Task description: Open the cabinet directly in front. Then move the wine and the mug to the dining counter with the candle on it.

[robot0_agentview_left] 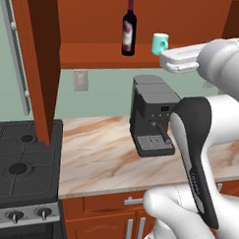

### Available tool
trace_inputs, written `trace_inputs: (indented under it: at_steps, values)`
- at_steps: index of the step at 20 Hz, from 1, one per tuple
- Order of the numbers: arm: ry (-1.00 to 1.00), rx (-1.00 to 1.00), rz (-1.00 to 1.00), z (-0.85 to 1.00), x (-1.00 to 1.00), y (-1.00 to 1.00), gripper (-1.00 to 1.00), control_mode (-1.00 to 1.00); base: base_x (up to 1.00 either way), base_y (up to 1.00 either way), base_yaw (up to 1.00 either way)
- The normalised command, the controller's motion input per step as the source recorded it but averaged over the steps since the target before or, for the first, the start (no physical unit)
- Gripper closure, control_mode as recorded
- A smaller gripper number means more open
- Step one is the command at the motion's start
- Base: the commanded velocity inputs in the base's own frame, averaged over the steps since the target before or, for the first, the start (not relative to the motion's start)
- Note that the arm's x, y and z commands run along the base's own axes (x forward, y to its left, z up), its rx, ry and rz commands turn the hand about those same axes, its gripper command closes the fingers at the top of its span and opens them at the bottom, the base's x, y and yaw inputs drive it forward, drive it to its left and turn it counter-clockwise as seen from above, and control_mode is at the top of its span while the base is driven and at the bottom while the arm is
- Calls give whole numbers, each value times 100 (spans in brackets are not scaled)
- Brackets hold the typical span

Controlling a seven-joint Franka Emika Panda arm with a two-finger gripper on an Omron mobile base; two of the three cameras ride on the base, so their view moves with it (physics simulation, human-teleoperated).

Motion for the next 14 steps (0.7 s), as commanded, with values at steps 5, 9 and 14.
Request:
trace_inputs:
  at_steps: [5, 9, 14]
  values:
    - [3, 0, 0, 0, 4, 0, -100, -100, 0, 0, 0]
    - [0, 4, 0, -4, 6, 0, -100, -100, 0, 0, 0]
    - [0, 7, 0, -8, 9, 0, -100, -100, 0, 0, 0]
